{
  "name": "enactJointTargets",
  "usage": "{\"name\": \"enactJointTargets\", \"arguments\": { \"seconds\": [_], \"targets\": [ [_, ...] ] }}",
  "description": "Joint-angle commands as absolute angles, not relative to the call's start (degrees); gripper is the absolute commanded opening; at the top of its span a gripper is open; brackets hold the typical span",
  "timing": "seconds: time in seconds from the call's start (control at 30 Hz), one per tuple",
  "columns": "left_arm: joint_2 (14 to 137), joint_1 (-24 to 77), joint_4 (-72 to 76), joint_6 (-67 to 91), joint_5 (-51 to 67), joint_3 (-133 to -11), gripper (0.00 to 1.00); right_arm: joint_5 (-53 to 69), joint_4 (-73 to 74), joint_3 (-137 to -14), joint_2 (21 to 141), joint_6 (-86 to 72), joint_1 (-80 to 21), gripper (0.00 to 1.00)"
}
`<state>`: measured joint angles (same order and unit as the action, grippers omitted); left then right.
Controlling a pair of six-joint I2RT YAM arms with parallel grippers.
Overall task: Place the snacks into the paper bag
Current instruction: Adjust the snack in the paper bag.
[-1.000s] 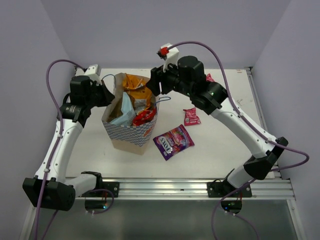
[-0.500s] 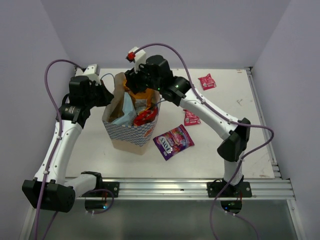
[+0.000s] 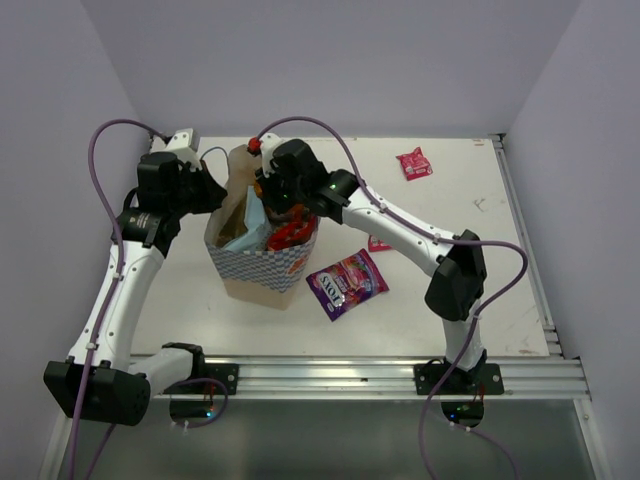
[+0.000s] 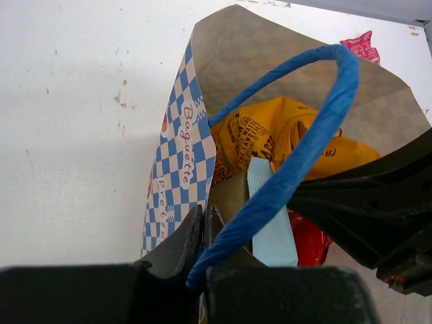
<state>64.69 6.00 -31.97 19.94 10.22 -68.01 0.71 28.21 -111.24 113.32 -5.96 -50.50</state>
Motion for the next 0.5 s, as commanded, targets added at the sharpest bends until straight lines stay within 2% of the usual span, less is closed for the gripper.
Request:
{"name": "enactJointTargets", "arguments": {
  "seconds": [0.0, 0.17, 0.27, 0.47],
  "targets": [
    [63.37, 5.54, -27.95, 19.25, 11.07, -68.47, 0.00, 3.16, 31.73, -108.47, 110.92, -11.95, -51.94, 0.07],
    [63.02, 5.54, -27.60, 19.42, 11.95, -68.29, 0.00, 4.39, 31.29, -109.25, 114.25, -14.32, -52.03, 0.02],
    [62.41, 5.54, -27.68, 19.42, 11.08, -68.20, 0.00, 9.55, 32.34, -110.56, 115.31, -15.99, -52.47, 0.00],
    [61.61, 5.54, -27.86, 19.07, 9.76, -68.03, 0.00, 12.48, 35.42, -108.99, 109.43, -17.05, -55.55, 0.00]
  ]
}}
